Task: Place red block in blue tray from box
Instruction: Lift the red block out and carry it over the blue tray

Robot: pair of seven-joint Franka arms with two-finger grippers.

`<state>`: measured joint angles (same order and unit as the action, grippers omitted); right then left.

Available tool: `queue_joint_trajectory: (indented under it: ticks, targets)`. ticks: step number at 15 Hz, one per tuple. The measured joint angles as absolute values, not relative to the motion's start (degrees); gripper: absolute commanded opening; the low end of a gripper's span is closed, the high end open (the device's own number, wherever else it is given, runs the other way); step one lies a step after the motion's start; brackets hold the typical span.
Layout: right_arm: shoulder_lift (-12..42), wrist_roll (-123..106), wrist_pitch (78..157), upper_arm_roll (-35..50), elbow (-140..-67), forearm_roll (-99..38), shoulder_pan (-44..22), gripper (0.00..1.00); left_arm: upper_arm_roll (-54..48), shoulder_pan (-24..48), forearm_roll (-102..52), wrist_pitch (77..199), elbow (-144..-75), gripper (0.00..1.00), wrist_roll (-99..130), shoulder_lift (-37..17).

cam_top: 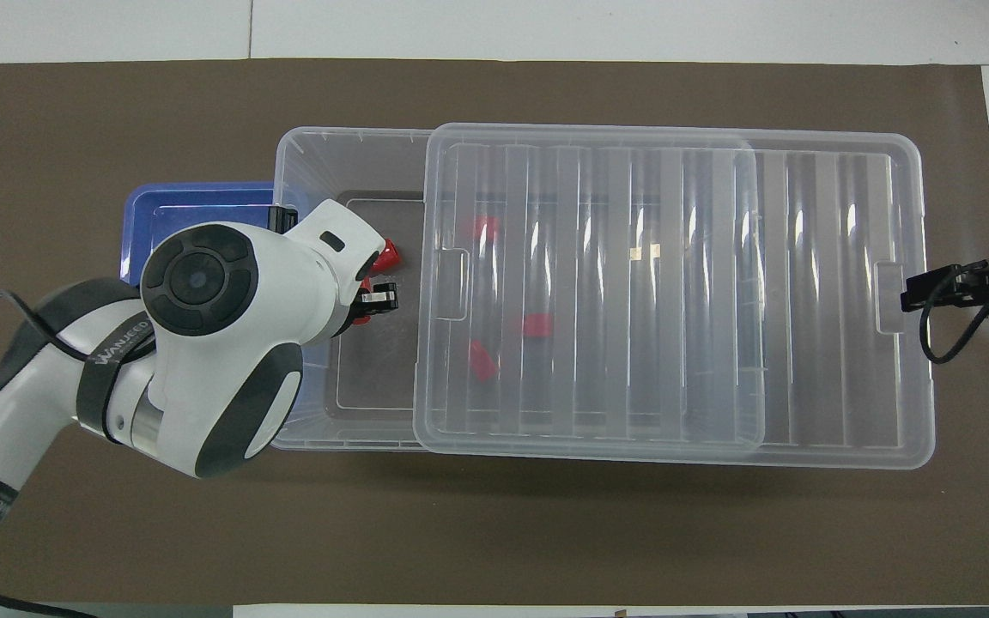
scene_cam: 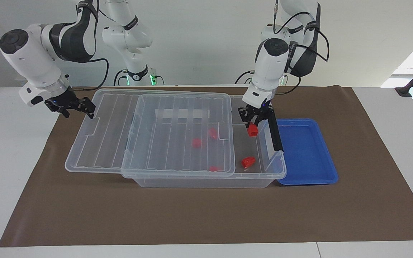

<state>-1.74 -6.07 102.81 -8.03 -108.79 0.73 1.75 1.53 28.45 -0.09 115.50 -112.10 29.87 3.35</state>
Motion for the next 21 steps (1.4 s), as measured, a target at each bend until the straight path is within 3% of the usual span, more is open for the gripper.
queue_joint_trajectory:
  ticks: [9,13,21]
  targets:
    - [-1.8,-6.1,92.4,-8.0,-98.4,0.7,1.7,1.0,1.9,12.4,-0.1,113.7,-113.0,0.0,7.8,5.4]
    - [-0.9,-6.1,91.9,-7.9,-95.9,0.7,1.6,1.0,2.0,5.3,-0.1,117.5,-118.2,0.0,-3.1,5.2]
    - [-0.4,-6.1,91.9,-7.5,-95.2,0.7,1.6,1.0,1.5,4.0,-0.1,134.8,-129.2,0.0,-5.8,-1.7]
